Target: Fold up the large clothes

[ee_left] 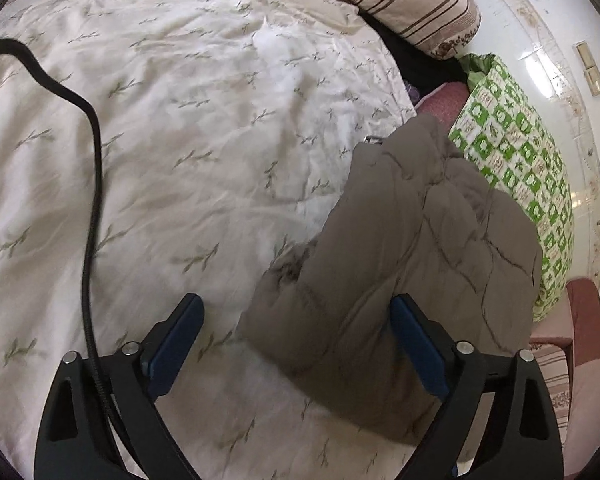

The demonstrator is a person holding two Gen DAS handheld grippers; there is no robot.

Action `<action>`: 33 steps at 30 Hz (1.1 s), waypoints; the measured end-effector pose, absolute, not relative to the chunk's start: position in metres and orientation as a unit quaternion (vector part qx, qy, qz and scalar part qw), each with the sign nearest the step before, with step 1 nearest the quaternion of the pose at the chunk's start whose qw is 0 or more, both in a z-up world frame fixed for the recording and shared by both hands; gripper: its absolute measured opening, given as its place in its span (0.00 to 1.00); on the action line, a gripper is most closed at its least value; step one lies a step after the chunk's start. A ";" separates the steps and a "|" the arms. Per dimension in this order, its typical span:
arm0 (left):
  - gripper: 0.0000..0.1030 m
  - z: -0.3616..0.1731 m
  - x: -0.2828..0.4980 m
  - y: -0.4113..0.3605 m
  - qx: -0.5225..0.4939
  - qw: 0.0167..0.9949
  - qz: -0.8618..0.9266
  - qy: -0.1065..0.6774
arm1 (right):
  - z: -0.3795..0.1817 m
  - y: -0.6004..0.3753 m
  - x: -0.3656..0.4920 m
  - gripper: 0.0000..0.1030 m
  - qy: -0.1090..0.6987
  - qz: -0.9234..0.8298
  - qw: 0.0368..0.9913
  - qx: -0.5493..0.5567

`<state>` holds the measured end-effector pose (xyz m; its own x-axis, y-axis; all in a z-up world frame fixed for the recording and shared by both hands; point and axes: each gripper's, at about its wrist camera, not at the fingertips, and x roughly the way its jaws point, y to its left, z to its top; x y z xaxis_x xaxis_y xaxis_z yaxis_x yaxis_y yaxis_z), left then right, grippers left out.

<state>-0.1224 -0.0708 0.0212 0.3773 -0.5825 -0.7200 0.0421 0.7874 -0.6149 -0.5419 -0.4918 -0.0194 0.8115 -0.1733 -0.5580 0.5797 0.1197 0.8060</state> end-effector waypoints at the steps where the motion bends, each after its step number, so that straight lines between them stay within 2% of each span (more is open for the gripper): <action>1: 0.94 0.020 -0.121 -0.073 -0.264 0.789 -0.199 0.518 | -0.020 -0.493 -0.540 0.83 0.160 -0.259 0.729 0.613; 4: 0.94 0.020 -0.115 -0.081 -0.263 0.787 -0.216 0.514 | -0.019 -0.497 -0.530 0.85 0.163 -0.257 0.734 0.607; 5: 0.82 0.021 -0.114 -0.087 -0.255 0.786 -0.229 0.514 | -0.018 -0.498 -0.527 0.83 0.168 -0.255 0.738 0.602; 6: 0.75 0.022 -0.113 -0.092 -0.245 0.788 -0.237 0.514 | -0.017 -0.499 -0.525 0.79 0.169 -0.251 0.744 0.595; 7: 0.73 0.025 -0.114 -0.096 -0.228 0.796 -0.234 0.510 | -0.013 -0.499 -0.523 0.65 0.173 -0.248 0.754 0.583; 8: 0.64 0.028 -0.115 -0.099 -0.216 0.802 -0.235 0.505 | -0.010 -0.499 -0.522 0.55 0.178 -0.248 0.762 0.571; 9: 0.56 0.032 -0.117 -0.101 -0.208 0.807 -0.238 0.499 | -0.004 -0.498 -0.520 0.50 0.182 -0.248 0.773 0.555; 10: 0.53 0.037 -0.118 -0.104 -0.194 0.815 -0.237 0.492 | 0.004 -0.495 -0.518 0.43 0.191 -0.253 0.786 0.531; 12: 0.43 0.052 -0.127 -0.114 -0.140 0.843 -0.233 0.463 | 0.025 -0.484 -0.509 0.38 0.219 -0.277 0.818 0.454; 15: 0.38 0.071 -0.143 -0.130 -0.064 0.878 -0.223 0.419 | 0.062 -0.454 -0.494 0.32 0.244 -0.309 0.861 0.321; 19: 0.37 0.088 -0.157 -0.122 -0.049 0.884 -0.225 0.406 | 0.084 -0.437 -0.498 0.28 0.250 -0.314 0.877 0.264; 26: 0.37 0.104 -0.214 -0.084 -0.031 0.890 -0.231 0.392 | 0.100 -0.410 -0.545 0.28 0.277 -0.308 0.869 0.270; 28: 0.40 0.099 -0.226 -0.075 -0.030 0.887 -0.230 0.400 | 0.096 -0.403 -0.560 0.28 0.283 -0.310 0.863 0.280; 29: 0.49 0.094 -0.229 -0.070 -0.032 0.885 -0.218 0.411 | 0.092 -0.401 -0.566 0.28 0.288 -0.311 0.859 0.287; 30: 0.55 0.091 -0.229 -0.066 -0.036 0.886 -0.204 0.414 | 0.086 -0.402 -0.573 0.30 0.292 -0.312 0.852 0.303; 33: 0.60 0.092 -0.220 -0.039 -0.077 0.894 -0.144 0.416 | 0.060 -0.422 -0.591 0.49 0.301 -0.309 0.803 0.411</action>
<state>-0.2202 -0.0395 0.0923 0.6114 -0.3222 -0.7227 0.1945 0.9465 -0.2575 -0.5907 -0.4217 0.0598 0.6281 -0.2481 -0.7375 0.7433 0.4715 0.4744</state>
